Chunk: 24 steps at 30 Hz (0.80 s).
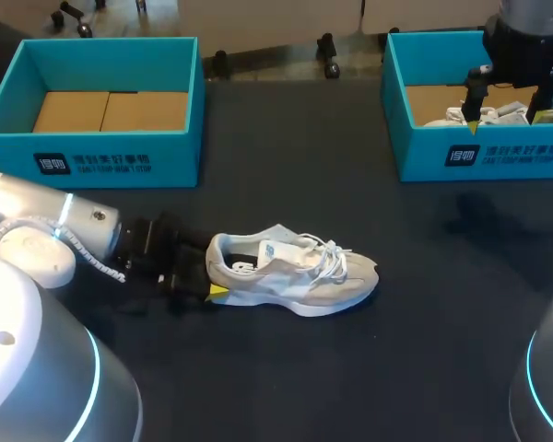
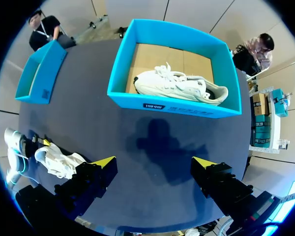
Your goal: Take the shoe out of the shoebox, open the shoe tongue, remove and reinsert the insole, then place the shoe into the shoebox
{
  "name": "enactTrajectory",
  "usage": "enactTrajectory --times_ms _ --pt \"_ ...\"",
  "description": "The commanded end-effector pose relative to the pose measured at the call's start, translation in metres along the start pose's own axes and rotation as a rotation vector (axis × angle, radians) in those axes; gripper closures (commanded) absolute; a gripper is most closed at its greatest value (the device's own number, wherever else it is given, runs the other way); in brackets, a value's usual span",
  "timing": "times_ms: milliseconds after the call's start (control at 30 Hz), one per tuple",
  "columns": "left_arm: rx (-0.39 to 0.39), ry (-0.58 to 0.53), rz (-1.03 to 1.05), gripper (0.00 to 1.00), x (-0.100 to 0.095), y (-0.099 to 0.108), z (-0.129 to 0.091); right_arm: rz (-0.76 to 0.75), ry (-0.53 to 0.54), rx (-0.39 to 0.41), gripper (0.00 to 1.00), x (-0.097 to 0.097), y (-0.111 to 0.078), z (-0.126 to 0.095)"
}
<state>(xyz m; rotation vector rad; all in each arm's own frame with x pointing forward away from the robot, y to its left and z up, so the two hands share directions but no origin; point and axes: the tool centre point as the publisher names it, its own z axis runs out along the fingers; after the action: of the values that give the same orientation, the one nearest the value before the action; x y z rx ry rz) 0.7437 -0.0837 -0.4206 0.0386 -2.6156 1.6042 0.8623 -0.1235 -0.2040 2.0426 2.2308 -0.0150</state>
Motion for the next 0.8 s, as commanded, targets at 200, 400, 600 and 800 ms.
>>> enactTrajectory --times_ms 200,400,600,800 --pt "-0.002 0.001 0.000 1.00 0.000 0.000 -0.001 0.078 0.001 -0.006 0.00 0.019 0.014 -0.006" --pt "-0.002 0.001 0.000 1.00 0.000 0.000 -0.001 0.118 -0.025 -0.026 0.00 0.049 0.027 -0.016" --pt "-0.002 0.001 0.000 1.00 0.000 0.000 -0.001 0.142 -0.047 -0.052 0.00 0.083 0.034 -0.023" --pt "-0.002 0.001 0.000 1.00 0.000 0.000 -0.001 0.176 -0.045 -0.062 0.00 0.123 0.031 -0.028"
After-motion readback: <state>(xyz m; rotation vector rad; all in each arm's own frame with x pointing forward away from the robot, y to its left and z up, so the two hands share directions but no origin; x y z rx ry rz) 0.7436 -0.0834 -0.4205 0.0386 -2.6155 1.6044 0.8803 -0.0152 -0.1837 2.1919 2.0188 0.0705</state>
